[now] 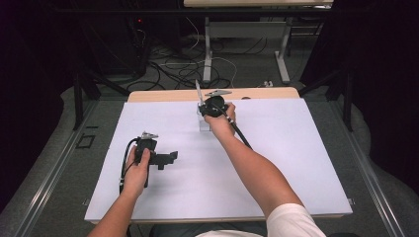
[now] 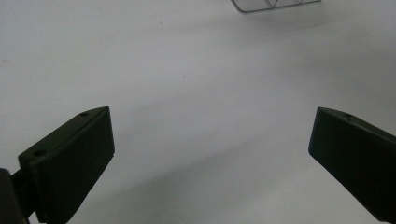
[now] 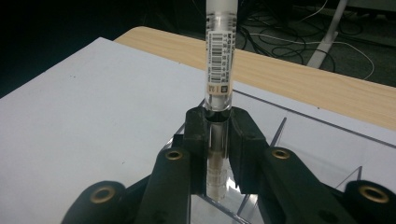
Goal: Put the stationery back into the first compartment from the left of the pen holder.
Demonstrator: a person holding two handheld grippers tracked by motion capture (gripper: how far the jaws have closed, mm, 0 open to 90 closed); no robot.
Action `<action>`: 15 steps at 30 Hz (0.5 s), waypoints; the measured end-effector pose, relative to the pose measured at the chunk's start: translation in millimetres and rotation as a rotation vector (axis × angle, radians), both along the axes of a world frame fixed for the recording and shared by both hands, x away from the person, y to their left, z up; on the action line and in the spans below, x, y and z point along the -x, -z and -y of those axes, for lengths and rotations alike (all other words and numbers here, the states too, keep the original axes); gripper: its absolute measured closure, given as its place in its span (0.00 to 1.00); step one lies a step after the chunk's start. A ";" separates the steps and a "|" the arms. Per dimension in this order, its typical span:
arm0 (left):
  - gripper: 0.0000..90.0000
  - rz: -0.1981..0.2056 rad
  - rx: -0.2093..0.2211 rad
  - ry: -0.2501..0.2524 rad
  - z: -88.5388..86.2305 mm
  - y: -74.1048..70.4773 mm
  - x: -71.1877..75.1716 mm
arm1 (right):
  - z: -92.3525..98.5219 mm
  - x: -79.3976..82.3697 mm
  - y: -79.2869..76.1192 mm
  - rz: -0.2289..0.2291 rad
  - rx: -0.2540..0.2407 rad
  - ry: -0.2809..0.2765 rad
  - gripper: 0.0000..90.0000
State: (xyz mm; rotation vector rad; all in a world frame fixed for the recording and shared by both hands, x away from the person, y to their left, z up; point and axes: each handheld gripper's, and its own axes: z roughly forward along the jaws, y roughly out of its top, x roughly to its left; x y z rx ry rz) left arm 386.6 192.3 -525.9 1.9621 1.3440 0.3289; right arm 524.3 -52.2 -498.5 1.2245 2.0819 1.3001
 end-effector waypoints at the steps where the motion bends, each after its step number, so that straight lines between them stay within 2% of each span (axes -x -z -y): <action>1: 0.00 -0.001 0.000 0.000 0.3 0.0 0.1 | 0.0 0.5 -0.2 0.004 -0.001 0.000 0.84; 5: 0.00 0.001 0.000 0.006 0.7 -0.1 0.0 | 1.8 3.0 -1.9 0.016 0.001 -0.008 0.79; 8: 0.00 -0.002 -0.003 0.003 0.5 0.0 -0.4 | 5.5 6.8 -5.0 0.026 -0.021 -0.006 0.74; 13: 0.00 -0.002 -0.008 0.004 0.5 0.5 -0.8 | 14.5 11.7 -9.0 0.032 -0.036 -0.037 0.60; 15: 0.00 -0.002 -0.011 0.003 0.7 0.9 -0.9 | 19.1 15.3 -10.6 0.058 -0.028 -0.020 0.57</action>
